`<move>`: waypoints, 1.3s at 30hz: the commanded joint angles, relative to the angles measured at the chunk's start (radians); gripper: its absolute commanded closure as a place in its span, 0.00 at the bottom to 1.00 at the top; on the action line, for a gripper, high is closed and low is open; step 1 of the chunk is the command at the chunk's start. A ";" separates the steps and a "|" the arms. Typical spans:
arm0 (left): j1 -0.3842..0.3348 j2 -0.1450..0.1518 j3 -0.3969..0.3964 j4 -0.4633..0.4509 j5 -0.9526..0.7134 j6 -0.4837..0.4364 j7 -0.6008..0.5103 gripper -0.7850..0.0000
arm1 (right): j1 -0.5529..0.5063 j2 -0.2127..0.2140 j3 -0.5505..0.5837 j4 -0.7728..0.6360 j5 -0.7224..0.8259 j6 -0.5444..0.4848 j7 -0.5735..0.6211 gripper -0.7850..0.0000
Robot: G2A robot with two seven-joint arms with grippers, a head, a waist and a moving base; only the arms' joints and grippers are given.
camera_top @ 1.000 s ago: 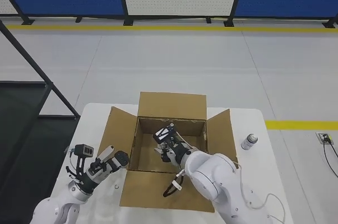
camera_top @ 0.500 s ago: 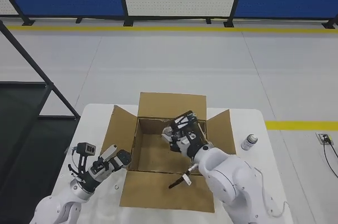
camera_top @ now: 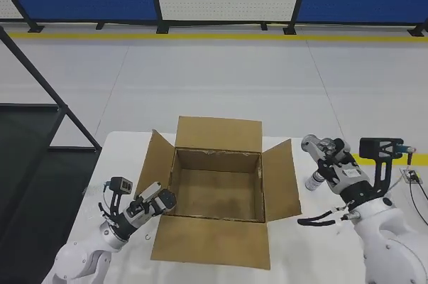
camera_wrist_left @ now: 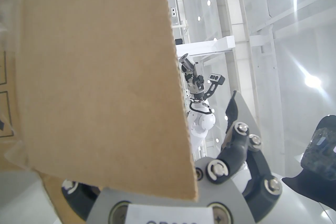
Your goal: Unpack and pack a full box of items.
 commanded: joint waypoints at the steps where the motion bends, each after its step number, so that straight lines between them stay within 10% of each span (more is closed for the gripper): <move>1: -0.010 -0.001 0.009 0.001 0.008 0.009 0.003 0.00 | -0.025 0.005 0.051 0.016 0.003 -0.006 0.030 1.00; 18: 0.027 0.003 -0.018 -0.031 0.039 0.039 0.068 0.00 | 0.079 0.052 0.098 0.359 -0.161 -0.109 0.303 1.00; 39: -0.006 0.001 0.002 -0.033 0.058 0.072 0.076 0.00 | 0.053 0.089 0.061 0.519 -0.209 -0.265 0.368 1.00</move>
